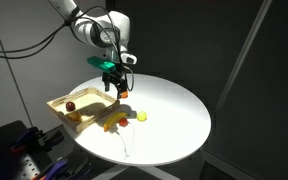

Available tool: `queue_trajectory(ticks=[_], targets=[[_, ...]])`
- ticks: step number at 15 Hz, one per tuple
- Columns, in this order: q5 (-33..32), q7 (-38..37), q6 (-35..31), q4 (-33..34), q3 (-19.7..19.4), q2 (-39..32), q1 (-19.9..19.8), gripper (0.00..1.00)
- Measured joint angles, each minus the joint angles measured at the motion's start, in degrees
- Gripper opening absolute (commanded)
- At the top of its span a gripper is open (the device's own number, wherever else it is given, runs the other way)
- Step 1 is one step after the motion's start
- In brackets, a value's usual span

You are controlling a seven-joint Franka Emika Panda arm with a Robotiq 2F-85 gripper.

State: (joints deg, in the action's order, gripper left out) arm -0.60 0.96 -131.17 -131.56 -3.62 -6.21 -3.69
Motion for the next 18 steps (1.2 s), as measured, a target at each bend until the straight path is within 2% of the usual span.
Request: queue_trajectory(ticks=[10,18], targets=[[-0.17,-0.62,1.43,-4.73,-0.15,7.36,0.00,1.00],[-1.14,-1.56,6.04,-7.87,-0.55,14.81,-0.02,1.00]])
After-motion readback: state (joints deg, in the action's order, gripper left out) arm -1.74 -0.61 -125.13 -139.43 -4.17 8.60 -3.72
